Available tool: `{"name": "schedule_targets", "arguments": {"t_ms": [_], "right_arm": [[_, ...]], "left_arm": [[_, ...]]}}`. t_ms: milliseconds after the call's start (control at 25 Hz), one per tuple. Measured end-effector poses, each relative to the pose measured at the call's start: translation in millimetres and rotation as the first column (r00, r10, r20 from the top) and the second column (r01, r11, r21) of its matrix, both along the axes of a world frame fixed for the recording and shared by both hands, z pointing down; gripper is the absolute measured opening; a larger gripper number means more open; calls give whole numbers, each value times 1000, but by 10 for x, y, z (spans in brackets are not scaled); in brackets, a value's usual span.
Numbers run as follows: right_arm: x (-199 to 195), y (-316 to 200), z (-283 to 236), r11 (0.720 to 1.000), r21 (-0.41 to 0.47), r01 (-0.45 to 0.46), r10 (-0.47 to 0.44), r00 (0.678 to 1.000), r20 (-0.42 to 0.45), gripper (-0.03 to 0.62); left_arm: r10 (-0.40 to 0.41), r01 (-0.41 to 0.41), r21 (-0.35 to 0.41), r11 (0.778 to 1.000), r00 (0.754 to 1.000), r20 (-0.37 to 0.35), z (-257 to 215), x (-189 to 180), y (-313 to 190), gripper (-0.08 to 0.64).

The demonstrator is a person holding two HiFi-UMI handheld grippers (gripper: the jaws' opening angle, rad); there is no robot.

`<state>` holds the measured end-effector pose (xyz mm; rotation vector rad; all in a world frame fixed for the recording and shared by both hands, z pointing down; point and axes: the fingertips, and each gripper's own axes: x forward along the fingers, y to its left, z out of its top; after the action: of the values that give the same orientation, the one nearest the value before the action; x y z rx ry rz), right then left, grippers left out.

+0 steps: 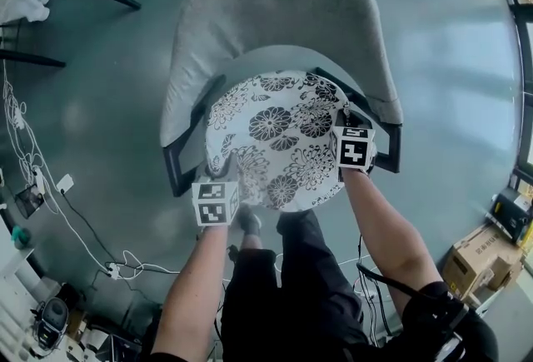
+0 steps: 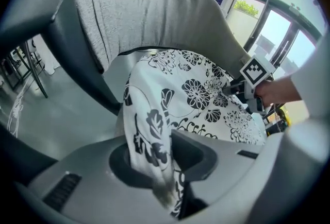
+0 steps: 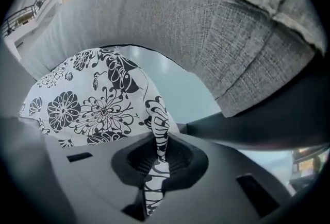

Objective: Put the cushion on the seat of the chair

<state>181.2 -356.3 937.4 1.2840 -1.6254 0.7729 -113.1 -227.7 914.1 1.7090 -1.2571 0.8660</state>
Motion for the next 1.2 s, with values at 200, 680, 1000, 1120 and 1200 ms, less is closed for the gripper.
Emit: {"name": "schedule_targets", "arguments": {"t_ms": [200, 680, 1000, 1120, 1200], "right_arm": [[-33, -12, 59, 1000, 16, 26, -26, 999, -22, 26], [-54, 14, -94, 998, 41, 46, -44, 999, -32, 105], [-297, 126, -441, 993, 75, 94, -97, 995, 32, 235], [-331, 210, -614, 991, 96, 95, -100, 994, 47, 236], [-319, 274, -723, 990, 108, 91, -96, 994, 49, 240]], "left_arm": [[-17, 18, -15, 1000, 1000, 11, 9, -61, 63, 140], [-53, 53, -25, 998, 999, -5, -265, 72, 382, 201], [-45, 46, -45, 998, 999, 24, -451, 52, 677, 207], [-39, 39, -38, 999, 999, 13, -532, 62, 804, 207], [-30, 29, -22, 999, 1000, 0, -612, 81, 856, 207]]}}
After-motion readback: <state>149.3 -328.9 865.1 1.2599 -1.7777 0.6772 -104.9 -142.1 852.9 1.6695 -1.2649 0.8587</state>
